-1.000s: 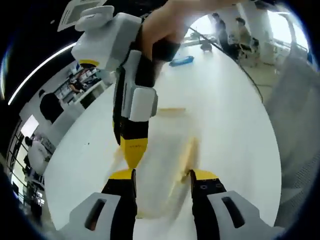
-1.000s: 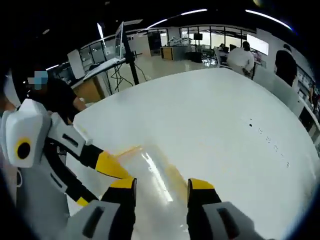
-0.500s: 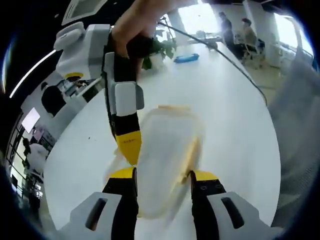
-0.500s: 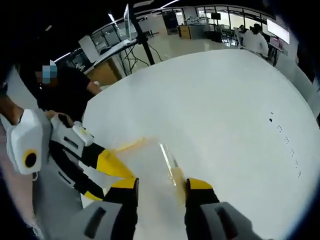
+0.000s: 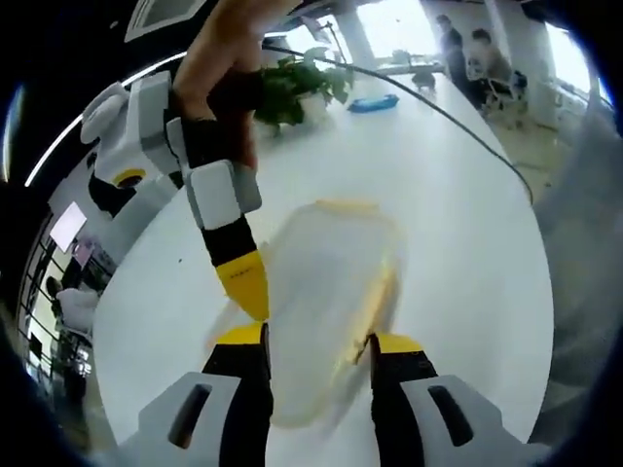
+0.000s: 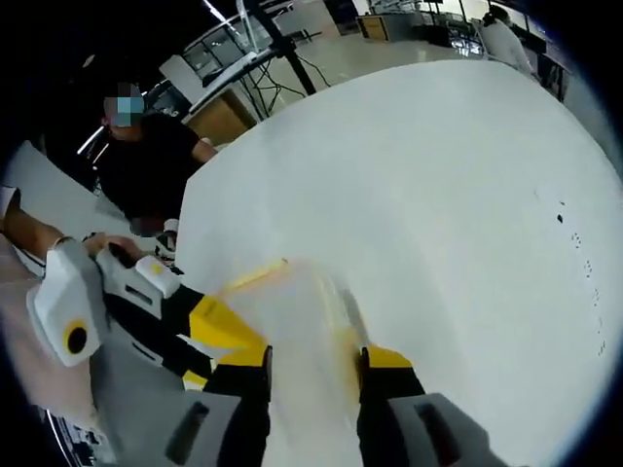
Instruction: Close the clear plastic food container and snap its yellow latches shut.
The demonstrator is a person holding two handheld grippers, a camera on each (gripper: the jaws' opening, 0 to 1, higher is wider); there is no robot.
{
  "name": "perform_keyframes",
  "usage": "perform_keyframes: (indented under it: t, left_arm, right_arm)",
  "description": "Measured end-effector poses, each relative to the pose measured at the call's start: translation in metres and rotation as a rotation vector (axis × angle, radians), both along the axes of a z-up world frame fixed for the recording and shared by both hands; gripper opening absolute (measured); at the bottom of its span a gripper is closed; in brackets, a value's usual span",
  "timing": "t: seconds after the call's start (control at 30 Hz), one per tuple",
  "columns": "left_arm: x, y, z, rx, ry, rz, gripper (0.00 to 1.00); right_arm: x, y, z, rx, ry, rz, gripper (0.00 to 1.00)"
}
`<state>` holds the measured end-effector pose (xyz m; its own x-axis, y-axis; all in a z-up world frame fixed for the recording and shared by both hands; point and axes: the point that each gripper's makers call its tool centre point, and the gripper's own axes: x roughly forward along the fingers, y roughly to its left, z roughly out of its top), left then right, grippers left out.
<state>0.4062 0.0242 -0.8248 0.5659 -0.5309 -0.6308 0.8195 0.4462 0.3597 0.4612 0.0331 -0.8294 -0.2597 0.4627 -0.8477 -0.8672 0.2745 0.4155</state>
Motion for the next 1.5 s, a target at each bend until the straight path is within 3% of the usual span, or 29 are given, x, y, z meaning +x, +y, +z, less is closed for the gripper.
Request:
perform_keyframes:
  t: [0.47, 0.87, 0.93, 1.03, 1.17, 1.33, 1.5]
  left_arm:
    - [0.002, 0.0, 0.003, 0.003, 0.025, 0.012, 0.36]
    - [0.002, -0.001, 0.002, -0.002, 0.026, 0.01, 0.36]
    - [0.001, -0.001, 0.001, -0.012, 0.008, 0.004, 0.36]
    - [-0.001, -0.003, 0.002, -0.006, -0.013, 0.0, 0.37]
    - [0.0, -0.003, 0.003, 0.003, -0.025, -0.017, 0.38]
    - [0.0, -0.004, 0.004, -0.012, -0.028, -0.027, 0.4]
    - [0.0, -0.004, 0.004, -0.016, -0.028, -0.035, 0.4]
  right_arm:
    - [0.001, 0.002, -0.001, 0.013, 0.065, 0.011, 0.31]
    - [0.001, 0.004, -0.002, 0.099, 0.113, -0.003, 0.31]
    - [0.003, 0.007, -0.001, 0.147, 0.088, -0.024, 0.32]
    - [0.002, 0.006, 0.004, 0.21, -0.007, -0.065, 0.33]
    - [0.002, 0.004, 0.006, 0.212, -0.063, -0.097, 0.35]
    - [0.004, 0.004, 0.005, 0.21, -0.042, -0.073, 0.35]
    - [0.0, -0.006, 0.005, 0.165, 0.004, 0.028, 0.34]
